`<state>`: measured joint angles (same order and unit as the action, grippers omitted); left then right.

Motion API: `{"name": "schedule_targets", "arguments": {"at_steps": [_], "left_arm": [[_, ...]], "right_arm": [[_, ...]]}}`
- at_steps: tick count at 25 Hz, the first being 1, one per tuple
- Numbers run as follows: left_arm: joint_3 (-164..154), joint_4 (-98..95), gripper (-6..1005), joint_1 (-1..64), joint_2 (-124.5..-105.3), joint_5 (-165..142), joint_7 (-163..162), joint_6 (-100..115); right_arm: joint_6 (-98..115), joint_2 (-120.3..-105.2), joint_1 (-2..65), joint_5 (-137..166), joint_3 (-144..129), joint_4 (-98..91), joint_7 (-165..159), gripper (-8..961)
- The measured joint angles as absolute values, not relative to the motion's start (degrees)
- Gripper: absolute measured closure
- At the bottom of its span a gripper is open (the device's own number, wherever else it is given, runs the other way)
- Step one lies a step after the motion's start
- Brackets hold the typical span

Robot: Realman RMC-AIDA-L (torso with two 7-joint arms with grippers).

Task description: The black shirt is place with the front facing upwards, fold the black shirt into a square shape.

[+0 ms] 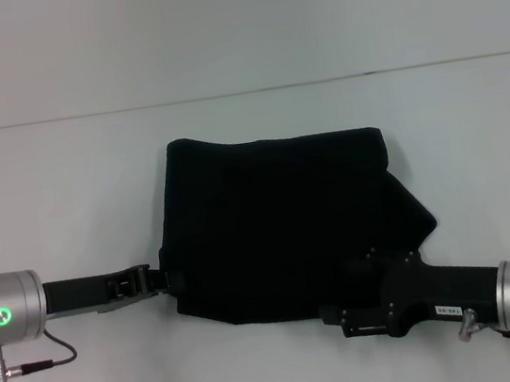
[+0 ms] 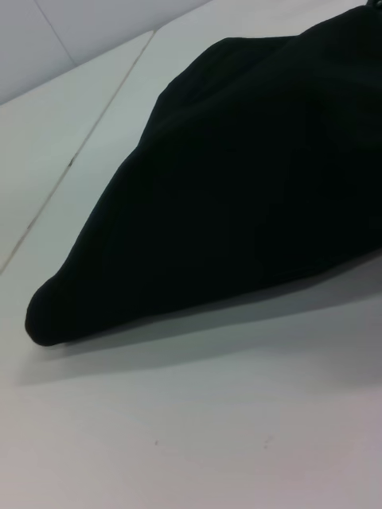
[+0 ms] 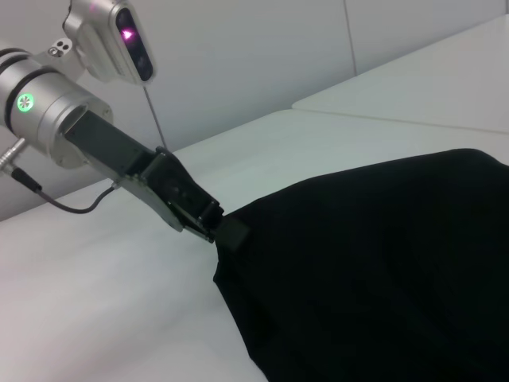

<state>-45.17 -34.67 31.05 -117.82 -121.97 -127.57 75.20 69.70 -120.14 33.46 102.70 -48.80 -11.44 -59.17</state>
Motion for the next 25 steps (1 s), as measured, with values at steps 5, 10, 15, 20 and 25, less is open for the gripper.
{"name": "schedule_targets", "arguments": {"at_steps": [5,10,15,20,25], "left_arm": [[-45.17,-34.51,958,30.63,-117.79,-122.19,-127.53,76.23],[-45.23,-34.42,958,30.15,-118.25,-121.9,-127.36,76.76],[-45.2,-34.36,958,29.53,-118.42,-121.89,-127.29,77.33],[-44.88,-34.14,946,29.29,-118.5,-121.86,-127.27,77.47],[-40.55,-34.18,914,28.72,-118.53,-121.7,-127.0,78.72]], "right_arm": [[69.58,-120.13,33.64,102.14,-48.59,-11.48,-59.15,22],[69.14,-120.13,34.02,102.05,-48.27,-11.58,-59.15,22],[69.08,-120.06,33.97,102.03,-48.25,-11.61,-59.23,23],[69.79,-119.95,33.25,102.03,-48.25,-11.6,-59.15,23],[74.35,-119.76,30.52,102.03,-48.25,-13.2,-58.39,23]]}}
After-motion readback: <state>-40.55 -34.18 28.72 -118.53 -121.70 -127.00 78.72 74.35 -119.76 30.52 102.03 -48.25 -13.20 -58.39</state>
